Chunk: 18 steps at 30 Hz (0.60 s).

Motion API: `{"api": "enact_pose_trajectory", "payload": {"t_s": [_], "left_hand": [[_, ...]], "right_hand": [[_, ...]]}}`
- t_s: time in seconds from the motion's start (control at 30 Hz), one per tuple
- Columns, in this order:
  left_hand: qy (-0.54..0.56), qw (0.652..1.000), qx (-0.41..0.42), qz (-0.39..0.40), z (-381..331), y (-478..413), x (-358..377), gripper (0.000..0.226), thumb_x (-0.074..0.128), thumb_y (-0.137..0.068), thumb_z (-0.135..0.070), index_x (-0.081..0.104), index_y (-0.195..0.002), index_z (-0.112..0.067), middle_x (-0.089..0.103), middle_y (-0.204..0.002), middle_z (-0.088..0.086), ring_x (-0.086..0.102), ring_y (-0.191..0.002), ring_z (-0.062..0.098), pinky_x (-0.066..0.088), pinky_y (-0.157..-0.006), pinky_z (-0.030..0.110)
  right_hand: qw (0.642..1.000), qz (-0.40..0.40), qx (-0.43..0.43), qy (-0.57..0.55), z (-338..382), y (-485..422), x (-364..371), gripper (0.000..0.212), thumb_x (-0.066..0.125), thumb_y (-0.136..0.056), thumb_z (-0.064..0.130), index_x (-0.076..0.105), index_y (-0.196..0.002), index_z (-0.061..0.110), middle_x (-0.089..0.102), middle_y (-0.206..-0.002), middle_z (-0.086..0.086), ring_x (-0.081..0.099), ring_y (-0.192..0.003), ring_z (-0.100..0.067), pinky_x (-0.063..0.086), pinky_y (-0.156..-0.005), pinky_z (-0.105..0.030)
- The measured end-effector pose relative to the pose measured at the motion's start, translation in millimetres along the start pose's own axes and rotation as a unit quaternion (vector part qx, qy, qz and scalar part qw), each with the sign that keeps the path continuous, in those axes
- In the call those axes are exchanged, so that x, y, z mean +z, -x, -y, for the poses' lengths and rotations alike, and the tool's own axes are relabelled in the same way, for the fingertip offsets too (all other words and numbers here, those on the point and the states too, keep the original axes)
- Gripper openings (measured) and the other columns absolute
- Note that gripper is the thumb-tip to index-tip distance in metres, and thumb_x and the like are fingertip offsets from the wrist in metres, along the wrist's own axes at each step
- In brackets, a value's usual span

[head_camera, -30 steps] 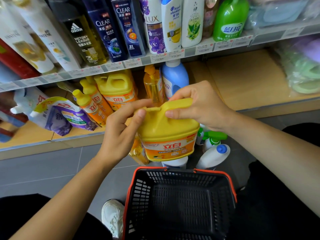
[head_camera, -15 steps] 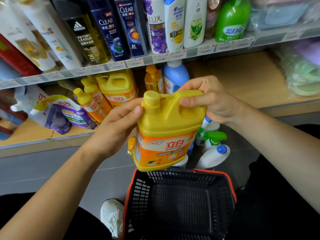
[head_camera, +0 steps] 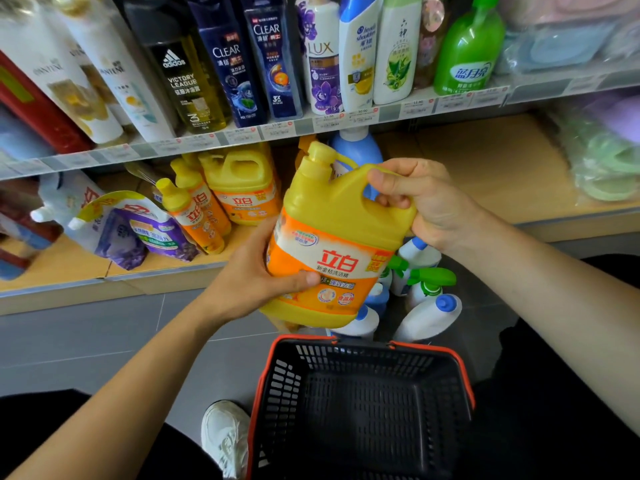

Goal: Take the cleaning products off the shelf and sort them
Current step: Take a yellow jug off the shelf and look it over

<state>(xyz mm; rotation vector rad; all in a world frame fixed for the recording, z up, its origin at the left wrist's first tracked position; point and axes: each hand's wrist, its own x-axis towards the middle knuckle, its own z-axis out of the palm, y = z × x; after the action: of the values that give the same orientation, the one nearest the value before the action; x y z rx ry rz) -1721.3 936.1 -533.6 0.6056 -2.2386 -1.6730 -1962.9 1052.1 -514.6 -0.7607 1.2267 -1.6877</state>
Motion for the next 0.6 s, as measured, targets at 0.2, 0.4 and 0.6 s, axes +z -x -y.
{"api": "enact_pose_trajectory", "payload": {"t_s": [0.2, 0.4, 0.6], "left_hand": [[0.134, 0.99, -0.03, -0.043, 11, -3, 8, 0.07, 0.089, -0.067, -0.04, 0.058, -0.128, -0.024, 0.072, -0.124, 0.0, 0.07, -0.112, 0.02, 0.059, -0.084, 0.027], [0.268, 0.958, -0.067, -0.079, 15, -10, 9, 0.075, 0.089, -0.068, -0.047, 0.06, -0.131, -0.017, 0.07, -0.128, 0.012, 0.069, -0.115, 0.032, 0.06, -0.084, 0.036], [0.343, 0.928, -0.107, -0.103, 7, -15, 7, 0.066, 0.073, -0.081, -0.044, 0.056, -0.138, -0.016, 0.067, -0.132, 0.014, 0.067, -0.118, 0.032, 0.06, -0.086, 0.041]], "right_hand": [[0.996, -0.032, -0.072, 0.044, 2, -3, -4, 0.031, 0.074, -0.084, 0.016, 0.068, -0.114, 0.013, 0.074, -0.095, 0.001, 0.07, -0.09, -0.012, 0.055, -0.078, -0.025], [0.995, 0.049, 0.007, 0.082, -15, 16, 2, 0.052, 0.076, -0.078, 0.015, 0.058, -0.126, 0.022, 0.065, -0.13, -0.004, 0.069, -0.11, -0.025, 0.056, -0.083, -0.039], [0.989, 0.083, -0.012, 0.121, -29, 34, 12, 0.093, 0.079, -0.079, 0.025, 0.027, -0.155, 0.04, 0.055, -0.145, -0.005, 0.059, -0.128, -0.026, 0.052, -0.101, -0.05]]}}
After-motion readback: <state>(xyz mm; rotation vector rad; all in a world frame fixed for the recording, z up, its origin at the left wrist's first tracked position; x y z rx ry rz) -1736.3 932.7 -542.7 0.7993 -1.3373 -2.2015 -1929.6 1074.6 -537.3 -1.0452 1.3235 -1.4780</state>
